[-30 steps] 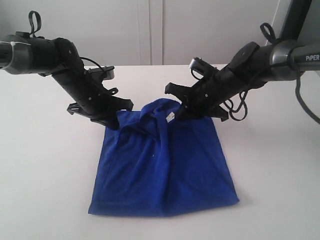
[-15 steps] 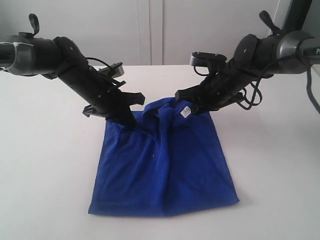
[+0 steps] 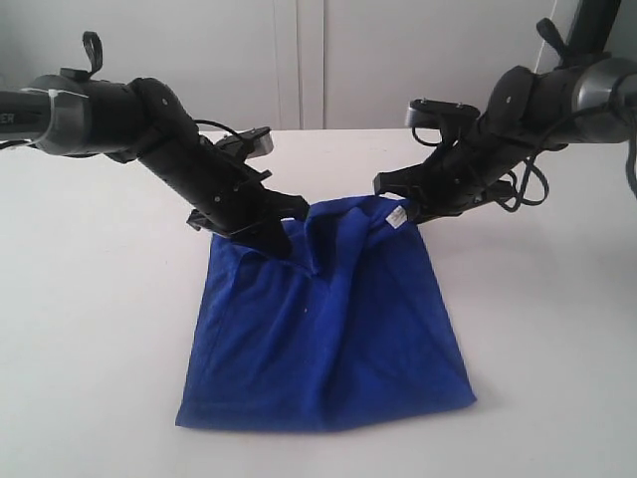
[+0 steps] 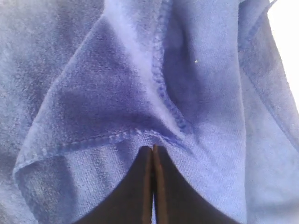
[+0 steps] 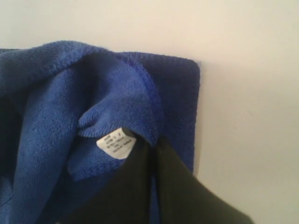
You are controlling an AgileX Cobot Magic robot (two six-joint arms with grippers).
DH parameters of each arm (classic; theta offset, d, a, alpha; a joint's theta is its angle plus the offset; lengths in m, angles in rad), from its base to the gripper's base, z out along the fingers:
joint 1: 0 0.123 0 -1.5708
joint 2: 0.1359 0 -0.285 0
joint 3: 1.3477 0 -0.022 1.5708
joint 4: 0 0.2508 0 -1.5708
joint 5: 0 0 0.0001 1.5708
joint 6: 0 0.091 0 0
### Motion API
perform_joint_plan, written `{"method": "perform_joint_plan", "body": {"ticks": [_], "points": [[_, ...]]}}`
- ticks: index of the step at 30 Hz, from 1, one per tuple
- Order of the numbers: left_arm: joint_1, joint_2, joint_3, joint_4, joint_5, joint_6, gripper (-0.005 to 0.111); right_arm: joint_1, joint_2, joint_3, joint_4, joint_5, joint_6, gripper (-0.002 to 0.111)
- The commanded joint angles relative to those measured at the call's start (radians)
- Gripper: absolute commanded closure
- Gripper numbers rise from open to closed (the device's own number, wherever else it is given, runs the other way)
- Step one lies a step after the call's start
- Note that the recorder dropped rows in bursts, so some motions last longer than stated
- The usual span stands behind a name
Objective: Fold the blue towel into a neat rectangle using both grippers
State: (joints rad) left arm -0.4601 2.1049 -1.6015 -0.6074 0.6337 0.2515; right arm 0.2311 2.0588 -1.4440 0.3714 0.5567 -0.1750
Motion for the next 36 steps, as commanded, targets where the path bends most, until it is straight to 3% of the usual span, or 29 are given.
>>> {"method": "perform_joint_plan", "body": {"ticks": [1, 13, 23, 36], "points": [[-0.03, 0.0, -0.004, -0.013, -0.01, 0.044, 0.107, -0.009, -0.012, 0.002, -0.01, -0.006, 0.003, 0.108], [-0.064, 0.012, -0.004, -0.017, -0.049, 0.071, 0.106, -0.011, -0.012, 0.002, -0.01, -0.001, 0.007, 0.108], [-0.071, 0.036, -0.004, -0.014, -0.078, 0.103, 0.064, -0.011, -0.012, 0.002, -0.01, 0.001, 0.007, 0.108], [-0.071, 0.036, -0.004, -0.02, -0.116, 0.195, 0.055, -0.011, -0.012, 0.002, -0.01, -0.007, 0.007, 0.108]]}}
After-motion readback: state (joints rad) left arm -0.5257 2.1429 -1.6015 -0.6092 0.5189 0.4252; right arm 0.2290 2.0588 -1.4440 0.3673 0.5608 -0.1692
